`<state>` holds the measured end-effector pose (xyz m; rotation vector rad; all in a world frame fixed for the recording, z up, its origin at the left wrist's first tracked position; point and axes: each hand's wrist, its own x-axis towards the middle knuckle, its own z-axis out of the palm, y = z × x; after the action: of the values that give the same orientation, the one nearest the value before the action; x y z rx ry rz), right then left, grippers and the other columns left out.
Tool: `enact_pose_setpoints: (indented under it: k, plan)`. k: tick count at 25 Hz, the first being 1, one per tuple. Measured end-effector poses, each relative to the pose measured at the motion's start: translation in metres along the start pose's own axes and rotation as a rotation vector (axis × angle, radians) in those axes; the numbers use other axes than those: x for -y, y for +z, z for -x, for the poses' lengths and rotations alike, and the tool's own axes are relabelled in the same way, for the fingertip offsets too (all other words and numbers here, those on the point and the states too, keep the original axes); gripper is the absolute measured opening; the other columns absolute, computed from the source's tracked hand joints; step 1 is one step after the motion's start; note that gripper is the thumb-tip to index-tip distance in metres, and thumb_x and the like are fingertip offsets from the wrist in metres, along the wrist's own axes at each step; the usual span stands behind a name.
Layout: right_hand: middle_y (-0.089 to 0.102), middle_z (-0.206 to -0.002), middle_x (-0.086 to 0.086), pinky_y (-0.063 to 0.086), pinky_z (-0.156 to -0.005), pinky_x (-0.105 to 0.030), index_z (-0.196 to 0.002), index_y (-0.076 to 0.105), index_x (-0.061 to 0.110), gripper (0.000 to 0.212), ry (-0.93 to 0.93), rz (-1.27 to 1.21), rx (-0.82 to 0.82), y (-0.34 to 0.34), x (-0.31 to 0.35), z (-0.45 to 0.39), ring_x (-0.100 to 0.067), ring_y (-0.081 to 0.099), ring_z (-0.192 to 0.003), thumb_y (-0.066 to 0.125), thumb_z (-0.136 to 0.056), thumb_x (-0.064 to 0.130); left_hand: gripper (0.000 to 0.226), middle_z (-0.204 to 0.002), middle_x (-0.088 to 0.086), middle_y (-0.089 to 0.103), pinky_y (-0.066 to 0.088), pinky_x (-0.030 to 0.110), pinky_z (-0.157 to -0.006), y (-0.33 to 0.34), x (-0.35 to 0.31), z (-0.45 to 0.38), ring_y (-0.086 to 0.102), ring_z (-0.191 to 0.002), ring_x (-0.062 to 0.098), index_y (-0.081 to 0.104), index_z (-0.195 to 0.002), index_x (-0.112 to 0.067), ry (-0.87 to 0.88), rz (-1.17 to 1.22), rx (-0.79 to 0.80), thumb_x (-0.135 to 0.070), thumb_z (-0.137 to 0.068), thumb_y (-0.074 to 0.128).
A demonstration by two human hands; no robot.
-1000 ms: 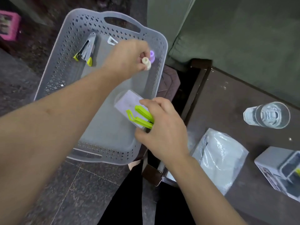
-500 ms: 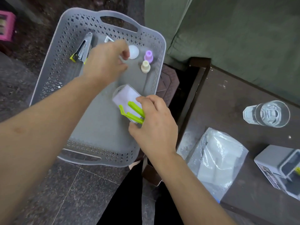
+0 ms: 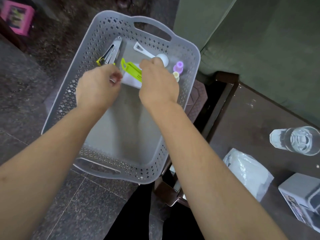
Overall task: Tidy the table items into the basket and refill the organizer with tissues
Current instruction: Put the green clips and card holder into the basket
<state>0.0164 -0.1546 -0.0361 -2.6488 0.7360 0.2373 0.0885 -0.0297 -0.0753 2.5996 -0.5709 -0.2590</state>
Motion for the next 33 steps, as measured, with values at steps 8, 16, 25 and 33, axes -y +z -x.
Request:
enact_pose_setpoints:
  k: [8,16,25,33]
  plan:
    - [0.038,-0.131,-0.008,0.041,-0.077,-0.033,-0.126,0.044,0.012,0.047,0.016,-0.278,0.039,0.025,0.003,-0.027,-0.032,0.057,-0.104,0.059,-0.081,0.007,0.028,-0.117,0.009,0.058,0.04,0.048,-0.086,0.019,-0.004,-0.004,0.049,-0.111,0.036,0.063,-0.112,-0.018,0.267,-0.276,0.079,-0.028,-0.086,0.055]
    - [0.043,-0.126,-0.013,0.043,-0.082,-0.041,-0.124,0.041,0.007,0.036,-0.072,0.056,0.102,0.024,-0.012,0.009,-0.033,0.049,-0.112,0.04,-0.09,-0.002,0.037,-0.134,-0.001,0.054,0.034,0.049,-0.09,0.011,0.006,-0.009,0.042,-0.121,0.033,0.061,-0.122,-0.02,0.234,-0.299,-0.005,-0.016,-0.085,0.057]
    - [0.052,-0.123,-0.01,0.043,-0.081,-0.037,-0.124,0.047,0.009,0.04,-0.189,0.221,-0.046,0.017,-0.006,-0.018,-0.03,0.056,-0.108,0.038,-0.089,-0.006,0.054,-0.134,0.013,0.051,0.04,0.052,-0.086,0.002,0.009,0.0,0.046,-0.112,0.042,0.045,-0.135,-0.015,0.121,-0.229,-0.15,-0.016,-0.083,0.057]
    - [0.048,-0.128,-0.014,0.035,-0.098,-0.034,-0.126,0.047,0.003,0.039,-0.209,0.201,-0.154,0.034,0.002,-0.031,-0.03,0.047,-0.116,0.037,-0.089,-0.004,0.048,-0.134,0.012,0.048,0.044,0.051,-0.082,0.002,0.007,0.006,0.049,-0.107,0.041,0.052,-0.127,-0.012,0.131,-0.194,-0.149,-0.012,-0.079,0.057]
